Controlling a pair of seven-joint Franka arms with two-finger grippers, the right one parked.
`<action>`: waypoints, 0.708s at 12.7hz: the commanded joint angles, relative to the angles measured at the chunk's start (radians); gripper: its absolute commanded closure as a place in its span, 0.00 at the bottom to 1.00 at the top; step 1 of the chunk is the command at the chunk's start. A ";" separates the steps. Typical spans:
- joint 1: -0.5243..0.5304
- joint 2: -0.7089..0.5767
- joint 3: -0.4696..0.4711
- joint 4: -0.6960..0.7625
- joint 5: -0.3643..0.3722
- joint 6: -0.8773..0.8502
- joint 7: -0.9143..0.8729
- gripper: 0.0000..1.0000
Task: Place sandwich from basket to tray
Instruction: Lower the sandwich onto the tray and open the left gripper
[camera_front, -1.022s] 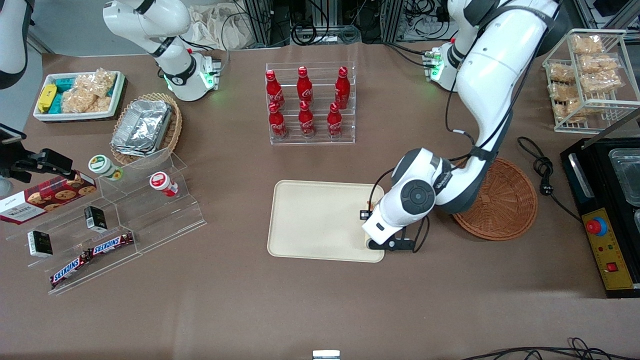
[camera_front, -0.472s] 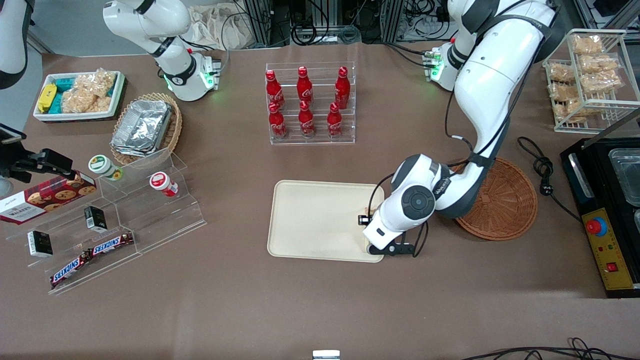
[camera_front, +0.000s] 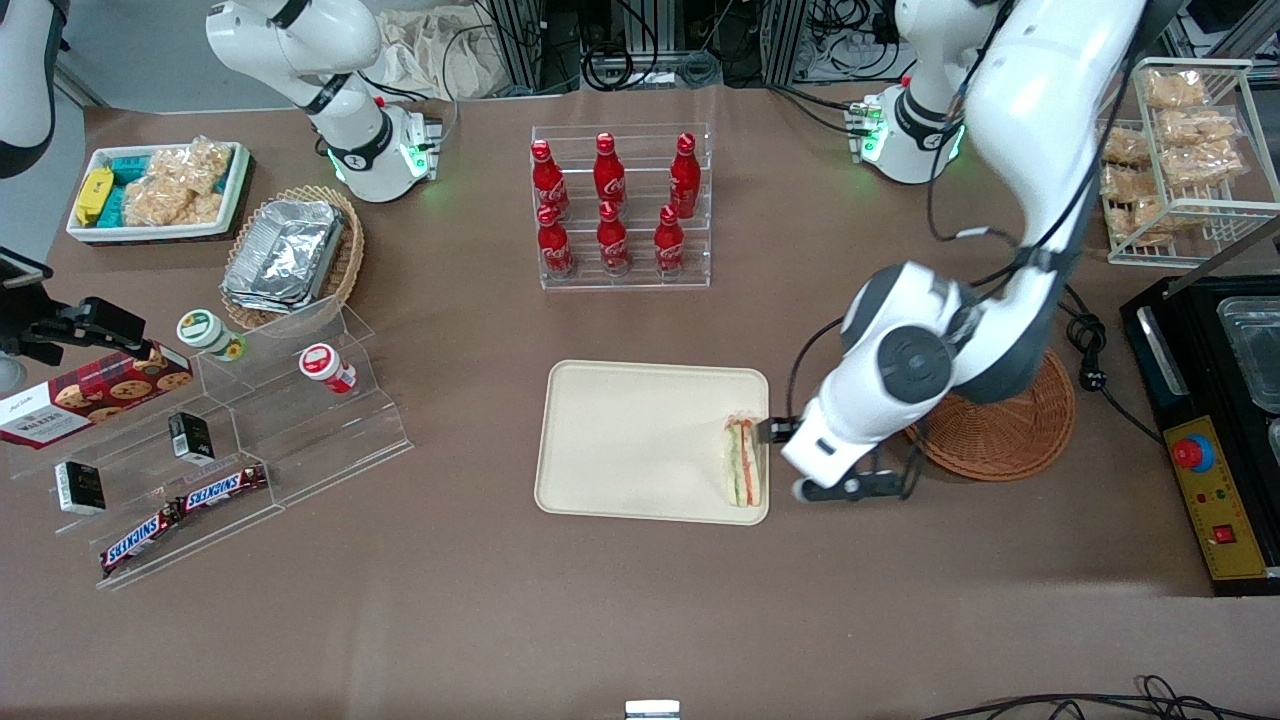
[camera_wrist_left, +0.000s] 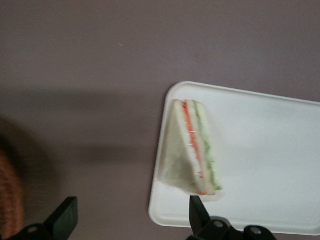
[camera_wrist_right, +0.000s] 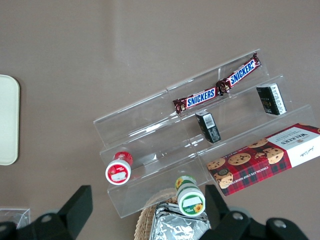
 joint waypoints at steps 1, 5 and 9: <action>0.093 -0.306 -0.002 -0.290 -0.006 0.007 0.084 0.00; 0.202 -0.429 -0.001 -0.220 -0.014 -0.236 0.202 0.00; 0.371 -0.342 -0.001 0.073 -0.067 -0.448 0.387 0.00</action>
